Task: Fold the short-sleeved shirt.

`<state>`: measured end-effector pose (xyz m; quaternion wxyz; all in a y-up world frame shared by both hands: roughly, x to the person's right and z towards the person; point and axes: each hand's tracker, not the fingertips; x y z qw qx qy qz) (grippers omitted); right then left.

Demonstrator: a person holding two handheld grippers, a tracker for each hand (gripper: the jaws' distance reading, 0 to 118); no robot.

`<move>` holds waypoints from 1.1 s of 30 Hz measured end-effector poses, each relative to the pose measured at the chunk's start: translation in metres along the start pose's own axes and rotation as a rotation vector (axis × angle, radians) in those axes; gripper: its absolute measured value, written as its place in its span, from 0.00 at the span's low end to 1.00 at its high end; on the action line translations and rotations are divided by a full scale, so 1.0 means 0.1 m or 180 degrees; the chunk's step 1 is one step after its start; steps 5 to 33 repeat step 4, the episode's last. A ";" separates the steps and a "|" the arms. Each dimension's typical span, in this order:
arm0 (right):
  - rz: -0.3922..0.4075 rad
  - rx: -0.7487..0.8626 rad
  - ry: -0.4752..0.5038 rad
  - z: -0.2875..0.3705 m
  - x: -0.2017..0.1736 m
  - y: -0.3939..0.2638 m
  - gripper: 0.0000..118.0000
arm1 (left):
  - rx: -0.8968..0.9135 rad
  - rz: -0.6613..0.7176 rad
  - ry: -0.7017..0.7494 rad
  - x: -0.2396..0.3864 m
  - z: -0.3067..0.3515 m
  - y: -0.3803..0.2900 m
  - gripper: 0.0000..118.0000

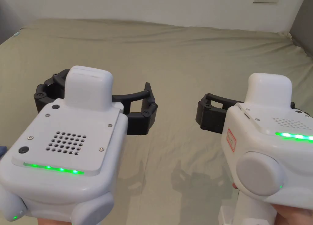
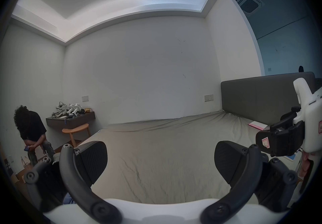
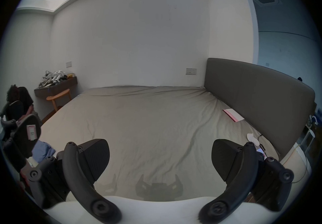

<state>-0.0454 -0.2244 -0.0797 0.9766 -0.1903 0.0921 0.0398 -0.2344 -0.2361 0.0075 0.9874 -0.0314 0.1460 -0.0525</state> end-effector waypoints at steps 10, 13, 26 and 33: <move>0.0010 -0.0025 -0.0009 -0.14 0.05 -0.05 1.00 | -0.0001 0.0015 0.0006 0.00 -0.01 -0.01 1.00; 0.0010 -0.0025 -0.0009 -0.14 0.05 -0.05 1.00 | -0.0001 0.0015 0.0006 0.00 -0.01 -0.01 1.00; 0.0010 -0.0025 -0.0009 -0.14 0.05 -0.05 1.00 | -0.0001 0.0015 0.0006 0.00 -0.01 -0.01 1.00; 0.0010 -0.0025 -0.0009 -0.14 0.05 -0.05 1.00 | -0.0001 0.0015 0.0006 0.00 -0.01 -0.01 1.00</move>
